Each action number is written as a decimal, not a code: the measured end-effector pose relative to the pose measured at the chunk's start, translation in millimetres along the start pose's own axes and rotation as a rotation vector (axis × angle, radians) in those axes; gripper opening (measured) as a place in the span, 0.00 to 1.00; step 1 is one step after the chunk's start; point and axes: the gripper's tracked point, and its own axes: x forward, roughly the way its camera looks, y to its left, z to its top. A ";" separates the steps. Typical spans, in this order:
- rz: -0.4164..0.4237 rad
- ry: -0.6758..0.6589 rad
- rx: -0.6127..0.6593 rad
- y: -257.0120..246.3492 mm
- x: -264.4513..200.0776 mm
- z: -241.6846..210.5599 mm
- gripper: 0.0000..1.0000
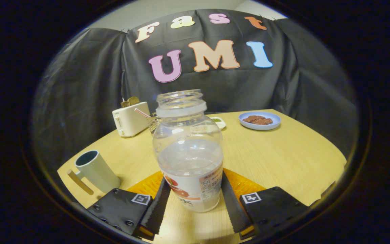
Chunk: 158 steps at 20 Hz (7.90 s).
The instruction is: Take the bottle from table, then pour the juice into the cup, finally place the bottle on the coaster
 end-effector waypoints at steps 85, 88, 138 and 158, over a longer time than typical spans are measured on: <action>-0.441 -0.409 -1.834 160.7 -10.4 94.1 0.77; -0.445 -0.421 -1.863 163.8 -13.0 96.2 0.77; -0.563 -0.682 -2.142 210.8 -36.2 123.0 0.77; -0.229 -0.171 -1.397 142.4 0.6 76.5 0.77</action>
